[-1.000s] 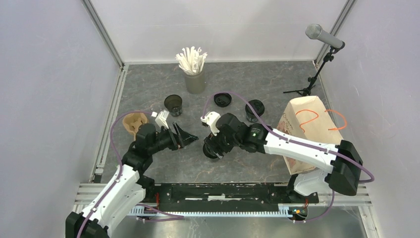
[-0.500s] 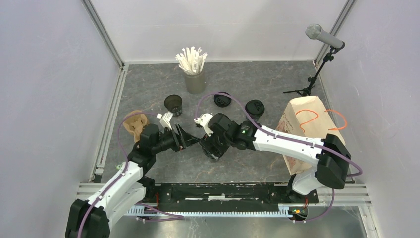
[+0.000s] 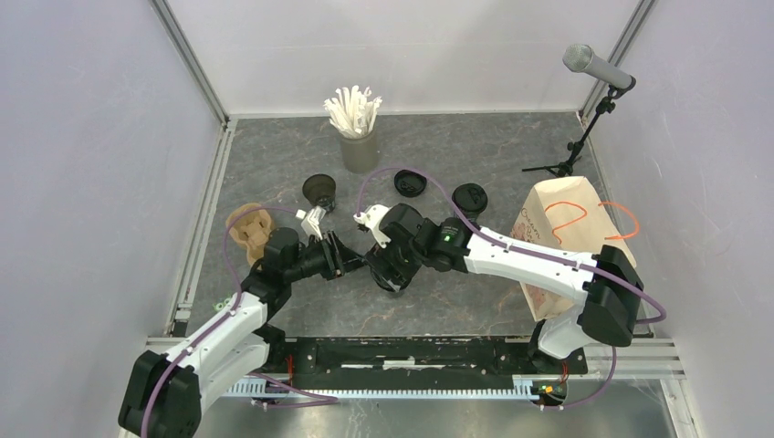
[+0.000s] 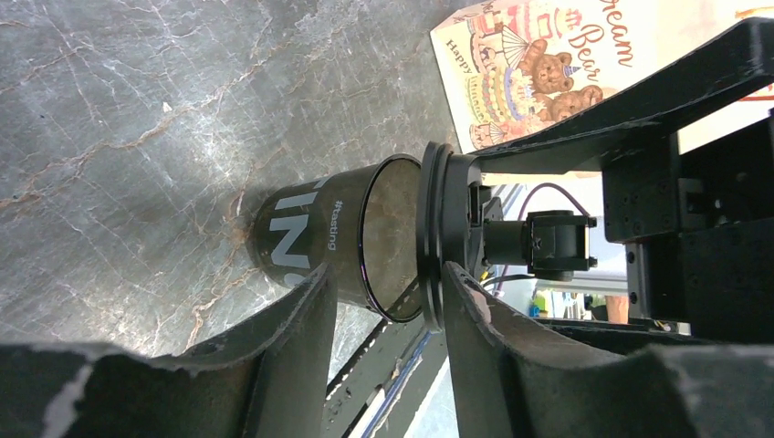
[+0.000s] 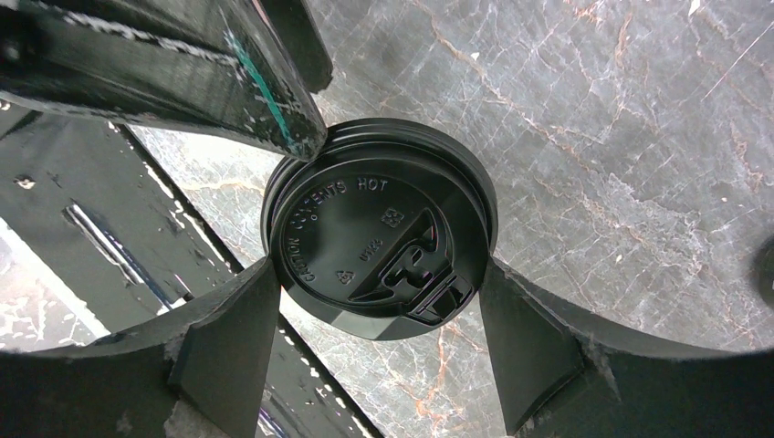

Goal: Pack the takeout coffee

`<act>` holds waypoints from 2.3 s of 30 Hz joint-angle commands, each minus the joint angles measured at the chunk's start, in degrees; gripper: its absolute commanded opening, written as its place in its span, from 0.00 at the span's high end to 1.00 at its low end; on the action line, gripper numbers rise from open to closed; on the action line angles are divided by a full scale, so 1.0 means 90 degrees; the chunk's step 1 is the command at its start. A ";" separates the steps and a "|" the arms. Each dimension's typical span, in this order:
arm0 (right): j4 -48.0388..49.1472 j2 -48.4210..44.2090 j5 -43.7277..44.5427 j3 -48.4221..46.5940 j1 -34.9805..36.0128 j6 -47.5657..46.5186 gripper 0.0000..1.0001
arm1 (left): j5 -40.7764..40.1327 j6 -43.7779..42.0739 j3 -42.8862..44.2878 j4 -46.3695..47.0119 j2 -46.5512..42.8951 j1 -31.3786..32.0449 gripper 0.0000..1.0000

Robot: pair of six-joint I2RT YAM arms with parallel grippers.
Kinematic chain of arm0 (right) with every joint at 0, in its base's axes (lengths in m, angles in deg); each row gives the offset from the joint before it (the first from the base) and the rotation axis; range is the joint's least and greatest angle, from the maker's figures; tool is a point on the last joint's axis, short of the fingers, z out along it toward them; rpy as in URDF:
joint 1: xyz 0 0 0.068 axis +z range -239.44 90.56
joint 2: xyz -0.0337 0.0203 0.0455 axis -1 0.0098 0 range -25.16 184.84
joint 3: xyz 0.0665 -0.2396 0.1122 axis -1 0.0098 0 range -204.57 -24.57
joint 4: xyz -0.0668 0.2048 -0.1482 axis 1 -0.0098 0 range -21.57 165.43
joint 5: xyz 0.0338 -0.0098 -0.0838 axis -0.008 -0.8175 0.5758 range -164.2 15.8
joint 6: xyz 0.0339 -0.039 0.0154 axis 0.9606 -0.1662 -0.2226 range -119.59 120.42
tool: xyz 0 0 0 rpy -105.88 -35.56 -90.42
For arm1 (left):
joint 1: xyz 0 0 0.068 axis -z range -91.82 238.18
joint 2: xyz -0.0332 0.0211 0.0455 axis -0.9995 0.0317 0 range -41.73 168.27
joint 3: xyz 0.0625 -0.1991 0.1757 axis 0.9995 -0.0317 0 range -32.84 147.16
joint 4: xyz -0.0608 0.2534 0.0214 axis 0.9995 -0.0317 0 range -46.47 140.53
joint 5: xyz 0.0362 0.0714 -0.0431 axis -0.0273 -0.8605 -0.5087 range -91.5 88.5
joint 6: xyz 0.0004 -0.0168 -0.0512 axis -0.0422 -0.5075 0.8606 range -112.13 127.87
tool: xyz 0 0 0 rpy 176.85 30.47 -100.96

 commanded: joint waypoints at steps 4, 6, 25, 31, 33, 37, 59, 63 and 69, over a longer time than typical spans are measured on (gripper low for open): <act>-0.0452 0.0090 0.0054 -0.0568 0.0026 -0.0062 0.25 | 0.0024 0.0080 -0.0031 0.0344 0.0006 0.0117 0.47; -0.0565 0.0146 0.0069 -0.0596 0.0021 -0.0087 0.25 | -0.0008 0.0088 -0.0048 0.0343 0.0017 0.0122 0.41; -0.0826 0.0712 0.0025 -0.0931 0.0030 -0.0191 0.22 | -0.0079 0.0030 -0.0163 0.0438 0.0183 0.0193 0.47; -0.0729 0.0714 0.0000 -0.0950 0.0032 -0.0209 0.18 | -0.0108 -0.0016 -0.0168 0.0498 0.0352 0.0246 0.47; -0.0754 0.0747 -0.0005 -0.0989 0.0030 -0.0231 0.16 | -0.0098 -0.0019 -0.0167 0.0556 0.0437 0.0285 0.47; -0.0730 0.0743 0.0029 -0.0989 0.0031 -0.0251 0.14 | -0.0098 -0.0019 -0.0159 0.0674 0.0574 0.0351 0.44; -0.0650 0.0475 0.0067 -0.0908 0.0034 -0.0343 0.12 | -0.0236 -0.0256 -0.0052 0.0666 0.0605 0.0508 0.23; -0.0713 0.0245 0.0180 -0.0865 0.0023 -0.0427 0.09 | -0.0276 -0.0406 0.0026 0.0664 0.0611 0.0588 0.21; -0.0554 -0.0163 0.0273 -0.0605 -0.0040 -0.0399 0.08 | -0.0373 -0.0546 0.0103 0.0660 0.0732 0.0661 0.23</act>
